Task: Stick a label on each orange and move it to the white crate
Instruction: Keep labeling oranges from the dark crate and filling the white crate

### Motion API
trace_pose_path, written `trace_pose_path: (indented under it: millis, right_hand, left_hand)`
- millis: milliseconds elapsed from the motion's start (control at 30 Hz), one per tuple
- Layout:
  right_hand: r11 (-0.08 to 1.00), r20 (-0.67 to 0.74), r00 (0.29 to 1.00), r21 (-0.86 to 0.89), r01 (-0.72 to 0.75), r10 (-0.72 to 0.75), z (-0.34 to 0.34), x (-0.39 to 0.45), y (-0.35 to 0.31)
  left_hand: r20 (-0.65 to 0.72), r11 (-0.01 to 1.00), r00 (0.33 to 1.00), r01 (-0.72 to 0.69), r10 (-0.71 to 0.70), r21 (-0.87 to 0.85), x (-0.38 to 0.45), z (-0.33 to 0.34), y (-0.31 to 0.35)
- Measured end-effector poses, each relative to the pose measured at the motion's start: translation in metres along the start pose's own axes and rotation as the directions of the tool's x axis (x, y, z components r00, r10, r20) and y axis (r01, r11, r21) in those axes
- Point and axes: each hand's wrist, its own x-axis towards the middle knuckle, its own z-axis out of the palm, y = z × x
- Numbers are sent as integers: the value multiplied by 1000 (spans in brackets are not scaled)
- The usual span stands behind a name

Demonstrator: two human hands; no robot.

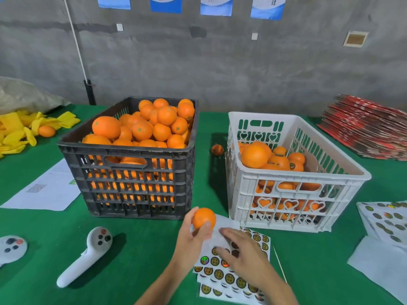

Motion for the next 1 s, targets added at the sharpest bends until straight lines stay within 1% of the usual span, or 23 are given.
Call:
trace_pose_path:
  millis: [100, 167, 233, 400, 467, 567, 700, 800, 900, 1000]
  right_hand:
    - [997, 43, 999, -76, 16, -13, 6, -6, 1]
    - [991, 34, 999, -127, 36, -32, 9, -8, 0]
    - [987, 25, 999, -159, 38, -34, 10, -7, -3]
    - [983, -5, 999, -181, 32, -33, 13, 1, -15]
    - [987, -26, 1000, -160, 4, -8, 13, 3, -16]
    - [996, -32, 999, -84, -24, 21, 15, -1, -11]
    - [994, -62, 998, -104, -25, 19, 21, -5, -7]
    - [990, -93, 995, -143, 8, -22, 21, -1, -6]
    - [977, -136, 984, -195, 82, -110, 22, 2, -8]
    - [958, -216, 954, -242, 153, -207, 23, 1, -10]
  left_hand:
    - [-66, 990, 996, 52, -61, -128, 4, 1, -5]
    - [-90, 976, 992, 75, -94, -203, 5, 1, -7]
    - [-102, 968, 989, 77, -104, -240, 4, 1, -8]
    - [-92, 973, 993, 52, -74, -226, 3, 2, -12]
    - [-93, 973, 993, 48, -70, -226, 2, 2, -13]
    - [-103, 969, 992, 48, -75, -242, 2, 3, -15]
    - [-138, 965, 987, 43, -81, -259, 4, 3, -16]
    - [-133, 964, 987, 53, -91, -262, 4, 5, -17]
    - [-127, 965, 988, 52, -87, -257, 3, 5, -15]
    - [-123, 967, 988, 61, -94, -249, 3, 4, -15]
